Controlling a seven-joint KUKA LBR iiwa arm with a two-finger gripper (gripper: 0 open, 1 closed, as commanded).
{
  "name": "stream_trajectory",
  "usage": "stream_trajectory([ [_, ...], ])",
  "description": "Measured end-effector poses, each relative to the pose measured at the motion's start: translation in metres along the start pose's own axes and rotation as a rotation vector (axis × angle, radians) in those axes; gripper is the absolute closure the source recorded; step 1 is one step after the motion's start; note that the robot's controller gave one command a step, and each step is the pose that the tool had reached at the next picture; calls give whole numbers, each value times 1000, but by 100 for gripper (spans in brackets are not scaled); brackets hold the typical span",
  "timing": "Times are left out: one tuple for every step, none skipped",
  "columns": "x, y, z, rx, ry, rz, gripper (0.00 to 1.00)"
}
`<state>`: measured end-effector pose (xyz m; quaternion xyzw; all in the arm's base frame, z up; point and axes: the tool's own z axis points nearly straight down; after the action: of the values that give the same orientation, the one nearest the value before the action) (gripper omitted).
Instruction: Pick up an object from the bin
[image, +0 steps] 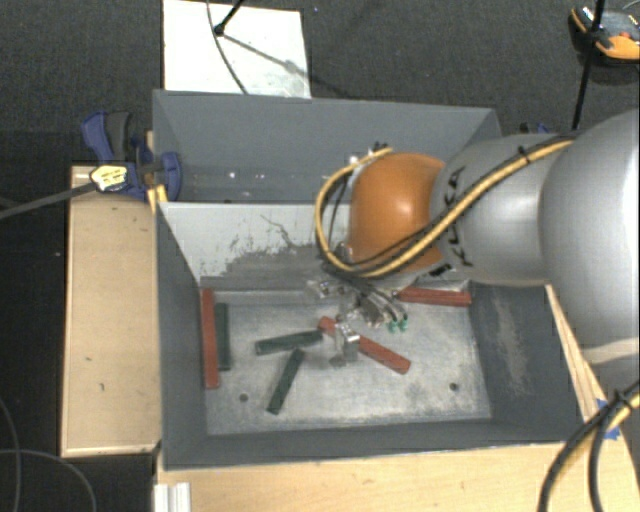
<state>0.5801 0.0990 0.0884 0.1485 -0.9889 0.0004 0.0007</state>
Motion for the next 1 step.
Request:
stream_trajectory([
  [28,-54,18,-1,-3,83,100],
])
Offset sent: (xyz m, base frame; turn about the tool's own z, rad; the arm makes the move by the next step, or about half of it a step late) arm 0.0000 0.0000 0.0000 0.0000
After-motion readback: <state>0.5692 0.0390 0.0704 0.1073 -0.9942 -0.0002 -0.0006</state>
